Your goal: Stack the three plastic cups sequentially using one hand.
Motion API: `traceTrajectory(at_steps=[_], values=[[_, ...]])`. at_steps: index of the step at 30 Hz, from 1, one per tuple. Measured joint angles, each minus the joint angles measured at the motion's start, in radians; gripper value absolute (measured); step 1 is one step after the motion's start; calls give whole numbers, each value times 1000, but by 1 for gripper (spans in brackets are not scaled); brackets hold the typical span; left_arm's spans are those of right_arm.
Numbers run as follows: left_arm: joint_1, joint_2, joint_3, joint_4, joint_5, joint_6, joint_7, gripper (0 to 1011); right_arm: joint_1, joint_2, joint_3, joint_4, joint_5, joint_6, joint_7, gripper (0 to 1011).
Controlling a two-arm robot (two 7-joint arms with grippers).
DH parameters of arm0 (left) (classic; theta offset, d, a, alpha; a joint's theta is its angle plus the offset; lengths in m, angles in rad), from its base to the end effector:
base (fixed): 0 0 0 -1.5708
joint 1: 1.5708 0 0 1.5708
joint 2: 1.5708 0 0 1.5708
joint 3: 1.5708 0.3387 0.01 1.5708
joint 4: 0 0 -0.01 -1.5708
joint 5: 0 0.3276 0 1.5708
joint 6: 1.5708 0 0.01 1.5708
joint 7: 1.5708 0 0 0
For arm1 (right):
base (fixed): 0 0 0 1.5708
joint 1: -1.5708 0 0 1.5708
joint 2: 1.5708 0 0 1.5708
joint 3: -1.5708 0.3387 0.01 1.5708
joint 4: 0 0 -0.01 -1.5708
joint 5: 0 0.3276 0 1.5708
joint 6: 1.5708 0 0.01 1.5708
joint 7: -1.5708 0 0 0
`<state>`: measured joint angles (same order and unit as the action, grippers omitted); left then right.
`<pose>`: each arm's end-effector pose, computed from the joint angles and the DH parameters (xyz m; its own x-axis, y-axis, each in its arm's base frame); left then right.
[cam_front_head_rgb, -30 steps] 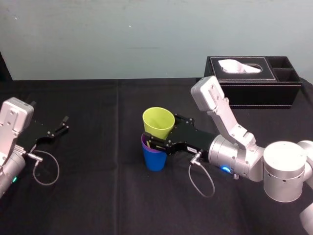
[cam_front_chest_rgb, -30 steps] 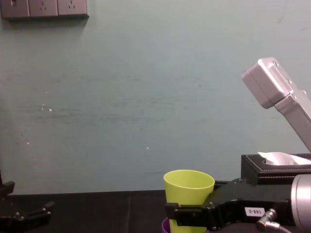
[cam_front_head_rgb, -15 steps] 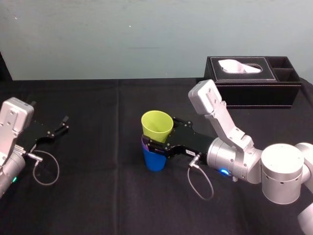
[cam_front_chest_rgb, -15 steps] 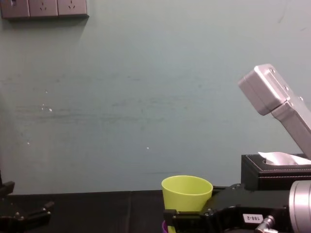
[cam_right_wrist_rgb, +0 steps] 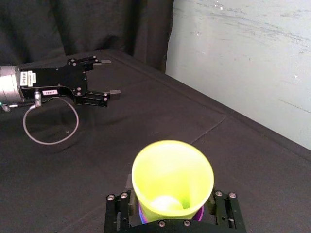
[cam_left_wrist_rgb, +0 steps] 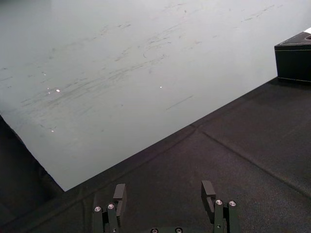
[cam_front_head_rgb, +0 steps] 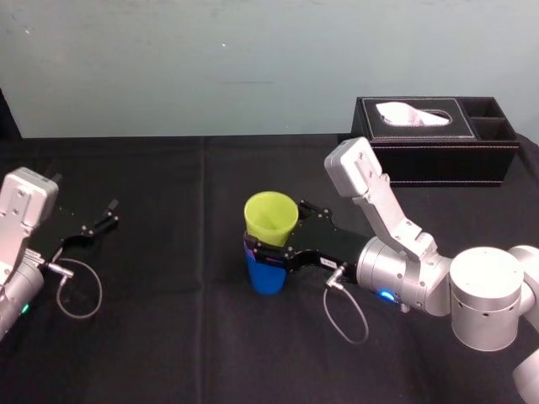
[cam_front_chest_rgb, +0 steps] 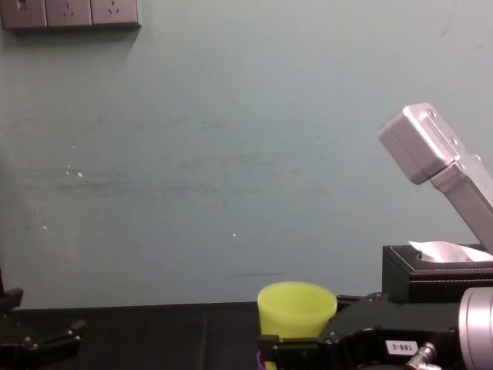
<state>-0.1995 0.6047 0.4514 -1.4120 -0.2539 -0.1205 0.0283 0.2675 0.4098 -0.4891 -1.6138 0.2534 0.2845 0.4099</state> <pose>0.3838 0.1054 -0.3452 0.2923 0.8803 0.3738 -0.9553 0.2873 0.0703 0.3944 0.0161 -0.2800 0.7450 -0.6533 0.1350 0.6629 0.7020 -0.2604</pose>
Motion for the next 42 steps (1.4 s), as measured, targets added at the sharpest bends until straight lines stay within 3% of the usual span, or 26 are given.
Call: traceTrajectory(at_steps=[8,27,34,42], values=[[0,0,0,0,0,0,0,1010,0,0,0,0,1,0,0,1003],[0,0,0,0,0,0,0,1010,0,0,0,-1,2,0,0,1004],[0,0,0,0,0,0,0,1010,-45,11,50,-57,16,-23,-29,1004],[0,0,0,0,0,0,0,1010,-138,29,159,-100,41,-99,-91,1004]])
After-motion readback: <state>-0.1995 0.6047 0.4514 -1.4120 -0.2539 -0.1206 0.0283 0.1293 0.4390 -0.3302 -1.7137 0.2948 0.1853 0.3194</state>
